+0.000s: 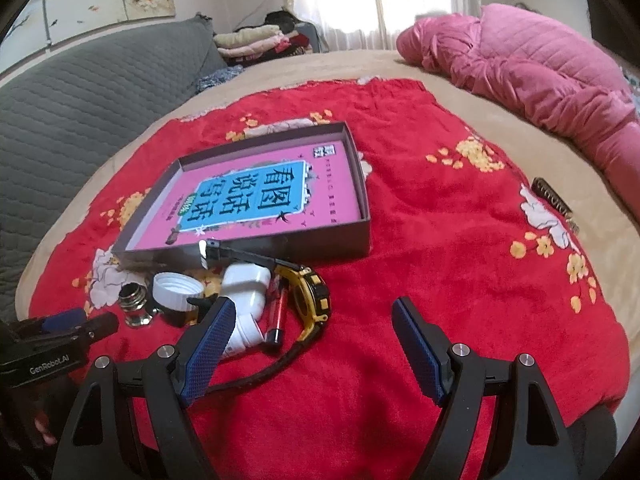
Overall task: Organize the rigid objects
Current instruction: 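Move left tool toward the silver metal jar while right tool approaches the yellow tape measure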
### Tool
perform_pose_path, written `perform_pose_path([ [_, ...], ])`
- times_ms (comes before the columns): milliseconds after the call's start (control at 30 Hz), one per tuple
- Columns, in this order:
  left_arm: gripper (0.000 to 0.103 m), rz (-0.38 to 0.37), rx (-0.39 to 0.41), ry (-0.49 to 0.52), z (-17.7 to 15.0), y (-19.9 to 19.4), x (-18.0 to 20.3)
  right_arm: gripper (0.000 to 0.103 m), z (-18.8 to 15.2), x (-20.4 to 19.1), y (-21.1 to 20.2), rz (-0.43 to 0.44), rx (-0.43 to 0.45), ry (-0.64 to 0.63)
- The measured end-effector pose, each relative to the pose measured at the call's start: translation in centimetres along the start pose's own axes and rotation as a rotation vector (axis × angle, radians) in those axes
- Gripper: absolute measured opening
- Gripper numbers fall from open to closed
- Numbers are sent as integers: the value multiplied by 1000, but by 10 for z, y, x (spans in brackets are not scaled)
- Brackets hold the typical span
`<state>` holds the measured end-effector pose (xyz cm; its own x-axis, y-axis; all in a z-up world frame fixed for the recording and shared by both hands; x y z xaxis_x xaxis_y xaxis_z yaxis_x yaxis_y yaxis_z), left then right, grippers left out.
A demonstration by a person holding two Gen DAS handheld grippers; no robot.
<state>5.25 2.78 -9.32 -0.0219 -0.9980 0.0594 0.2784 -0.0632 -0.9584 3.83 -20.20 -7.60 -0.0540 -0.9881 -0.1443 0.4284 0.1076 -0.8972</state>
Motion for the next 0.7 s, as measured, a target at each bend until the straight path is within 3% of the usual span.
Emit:
perform_pose_path([
  [433, 65, -20, -29, 28, 2, 16, 4, 81, 4, 16, 32, 20, -83, -10],
  [500, 65, -24, -25, 29, 4, 18, 4, 77, 5, 16, 36, 22, -95, -16],
  [633, 65, -29, -24, 40, 6, 21, 6, 55, 5, 18, 47, 21, -123, -27],
  [700, 65, -34, -23, 46, 7, 22, 7, 52, 7, 17, 50, 22, -124, -39],
])
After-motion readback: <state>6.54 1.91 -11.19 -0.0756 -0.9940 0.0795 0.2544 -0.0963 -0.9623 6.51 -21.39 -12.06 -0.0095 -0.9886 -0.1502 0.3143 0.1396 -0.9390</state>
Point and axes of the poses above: each gripper's, at about its wrist camera, not at the fingertips, and y roughly the way its jaws point, x to its right, z to its top, the point moved 8 cm from there along y, roughly the way its jaws point, and after that the axes turned 13 degrees about -x, right-handed, at the moved point
